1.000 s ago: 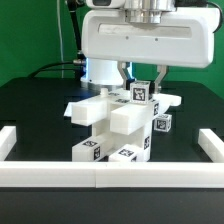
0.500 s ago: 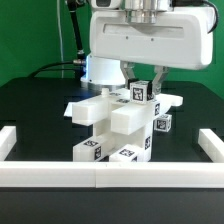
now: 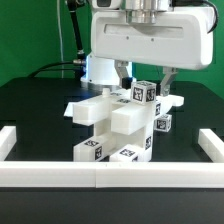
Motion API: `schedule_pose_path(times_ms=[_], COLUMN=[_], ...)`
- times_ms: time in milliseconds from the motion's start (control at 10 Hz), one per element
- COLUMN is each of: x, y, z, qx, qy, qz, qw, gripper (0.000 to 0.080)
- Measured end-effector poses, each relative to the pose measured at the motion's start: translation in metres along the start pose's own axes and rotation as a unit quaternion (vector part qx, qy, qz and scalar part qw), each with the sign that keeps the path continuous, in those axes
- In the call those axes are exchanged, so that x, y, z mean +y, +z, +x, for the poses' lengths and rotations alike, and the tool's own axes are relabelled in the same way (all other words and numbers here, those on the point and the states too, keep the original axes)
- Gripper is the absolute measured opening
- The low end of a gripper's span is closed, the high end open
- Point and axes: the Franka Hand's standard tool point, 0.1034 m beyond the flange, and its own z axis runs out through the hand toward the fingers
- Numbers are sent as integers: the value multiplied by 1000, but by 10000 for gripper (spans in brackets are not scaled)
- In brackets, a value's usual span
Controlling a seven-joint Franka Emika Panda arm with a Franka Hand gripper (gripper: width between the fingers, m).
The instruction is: Assemble chair
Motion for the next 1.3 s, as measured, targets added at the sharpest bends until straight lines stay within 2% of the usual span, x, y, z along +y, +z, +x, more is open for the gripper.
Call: schedule_pose_path(times_ms=[100,200,300,500,600,900,1200,1300], x=[0,-1,-1,-2,-3,-2,0,1], y=[0,0,-1,-1,-1,-1,-1,-1], z=[0,0,0,0,0,0,2,2], qx=[0,0,1,3,3,3,2,2], qy=[-58,-110,-137,-265,-274,-418,-502,-514], qz=[0,0,1,-2,-2,-4,-5,-5], qw=[998,994,991,964,962,909,865,858], gripper=[634,646,646,648,648,648,648,648])
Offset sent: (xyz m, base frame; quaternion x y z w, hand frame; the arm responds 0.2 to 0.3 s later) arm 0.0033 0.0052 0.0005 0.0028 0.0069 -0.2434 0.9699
